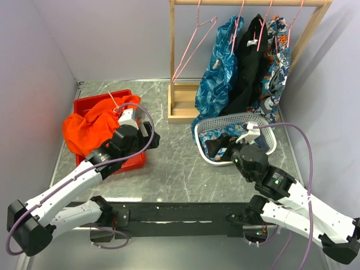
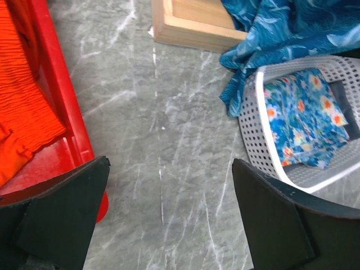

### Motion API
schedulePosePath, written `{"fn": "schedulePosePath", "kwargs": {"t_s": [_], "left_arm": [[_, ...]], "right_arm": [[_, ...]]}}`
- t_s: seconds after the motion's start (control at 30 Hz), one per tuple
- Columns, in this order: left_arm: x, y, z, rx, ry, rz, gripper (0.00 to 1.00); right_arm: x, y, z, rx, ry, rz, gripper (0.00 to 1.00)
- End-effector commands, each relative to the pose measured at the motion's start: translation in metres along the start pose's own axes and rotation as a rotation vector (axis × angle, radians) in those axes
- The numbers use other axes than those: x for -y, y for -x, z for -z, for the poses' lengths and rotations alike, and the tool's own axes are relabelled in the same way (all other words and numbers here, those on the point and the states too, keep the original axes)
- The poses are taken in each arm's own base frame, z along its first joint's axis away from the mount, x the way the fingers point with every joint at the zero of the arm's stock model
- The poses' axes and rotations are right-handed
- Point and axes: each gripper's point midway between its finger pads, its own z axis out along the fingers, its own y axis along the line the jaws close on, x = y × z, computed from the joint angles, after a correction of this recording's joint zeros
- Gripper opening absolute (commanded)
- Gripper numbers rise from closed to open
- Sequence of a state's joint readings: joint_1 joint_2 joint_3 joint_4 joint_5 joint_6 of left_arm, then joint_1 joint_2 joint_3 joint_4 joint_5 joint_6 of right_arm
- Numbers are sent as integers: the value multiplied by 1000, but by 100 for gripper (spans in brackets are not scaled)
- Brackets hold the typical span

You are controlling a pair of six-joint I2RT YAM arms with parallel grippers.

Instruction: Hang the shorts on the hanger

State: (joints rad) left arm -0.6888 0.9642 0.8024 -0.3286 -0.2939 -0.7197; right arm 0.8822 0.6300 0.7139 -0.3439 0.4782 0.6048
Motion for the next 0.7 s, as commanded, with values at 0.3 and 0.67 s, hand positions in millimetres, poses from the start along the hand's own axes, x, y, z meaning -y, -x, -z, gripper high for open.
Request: {"fn": "schedulePosePath", "kwargs": {"t_s": [0.3,0.67], "left_arm": [[-30,34,-8,71,240,88,96],[-143,115,-24,201,634,245,91]], "right_arm": [[-10,12,5,14,36,17,100],[-26,4,4,-36,111,33,100]]}}
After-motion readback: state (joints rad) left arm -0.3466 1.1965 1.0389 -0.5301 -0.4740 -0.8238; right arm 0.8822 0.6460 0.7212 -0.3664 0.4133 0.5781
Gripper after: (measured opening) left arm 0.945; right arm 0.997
